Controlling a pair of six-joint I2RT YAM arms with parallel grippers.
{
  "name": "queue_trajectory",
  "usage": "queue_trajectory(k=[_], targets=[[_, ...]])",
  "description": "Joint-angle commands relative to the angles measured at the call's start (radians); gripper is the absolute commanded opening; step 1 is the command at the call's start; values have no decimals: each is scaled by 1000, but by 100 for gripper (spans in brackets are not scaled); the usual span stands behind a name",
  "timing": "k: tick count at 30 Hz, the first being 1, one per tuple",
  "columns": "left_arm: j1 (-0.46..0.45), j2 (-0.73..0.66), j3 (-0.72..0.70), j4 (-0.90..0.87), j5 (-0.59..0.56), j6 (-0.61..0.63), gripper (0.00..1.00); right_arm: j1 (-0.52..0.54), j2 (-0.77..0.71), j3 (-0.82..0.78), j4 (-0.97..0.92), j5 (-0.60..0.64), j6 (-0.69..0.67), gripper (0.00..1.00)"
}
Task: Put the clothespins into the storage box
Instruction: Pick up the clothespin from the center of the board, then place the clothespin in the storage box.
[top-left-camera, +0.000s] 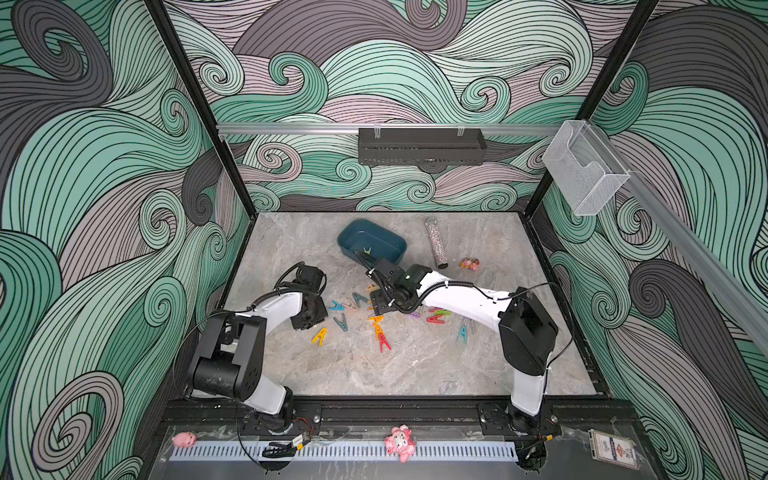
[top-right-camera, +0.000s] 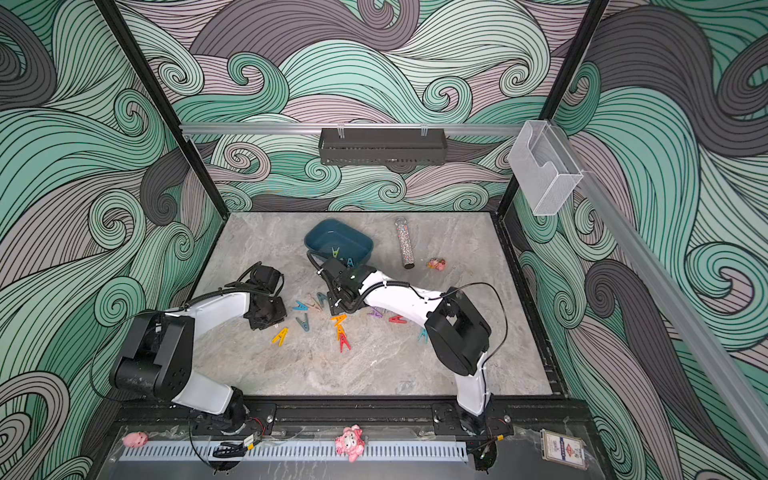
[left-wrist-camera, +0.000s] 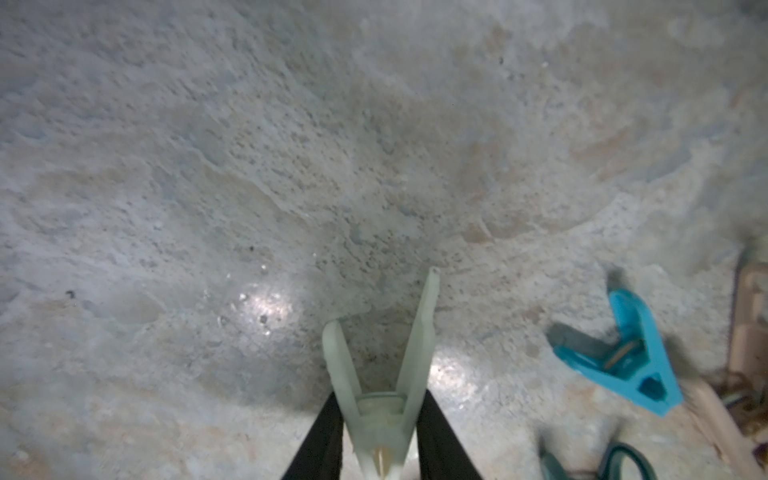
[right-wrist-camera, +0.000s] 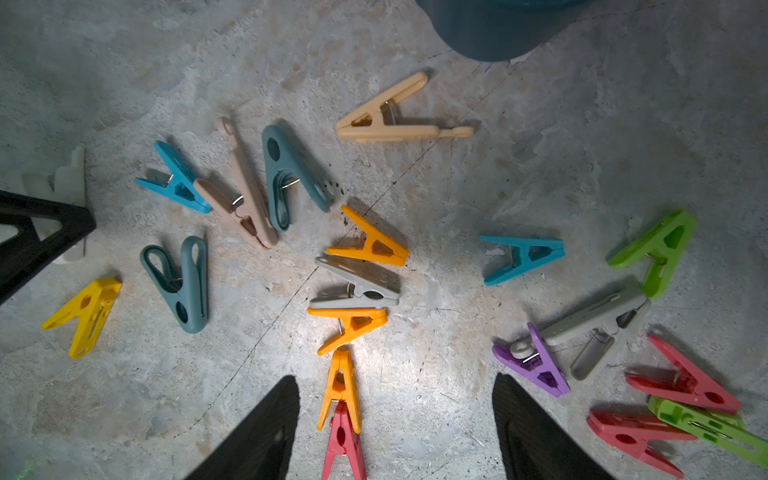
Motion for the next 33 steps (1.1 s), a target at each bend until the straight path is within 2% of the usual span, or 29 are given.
queue_trajectory(k=[1, 10, 15, 19, 23, 33], targets=[[9, 17, 21, 1, 13, 10, 29, 3, 1, 18, -18, 22, -2, 75], [10, -21, 94, -52, 7, 31, 27, 2, -2, 17, -16, 27, -5, 74], [9, -25, 195, -93, 12, 42, 27, -12, -13, 16, -15, 11, 7, 74], [7, 9, 303, -59, 75, 63, 27, -35, -33, -1, -14, 10, 16, 74], [0, 118, 459, -23, 126, 68, 27, -59, -59, -25, -14, 14, 14, 74], [-66, 444, 925, -34, 153, 99, 27, -77, -121, -83, -14, 35, 39, 74]])
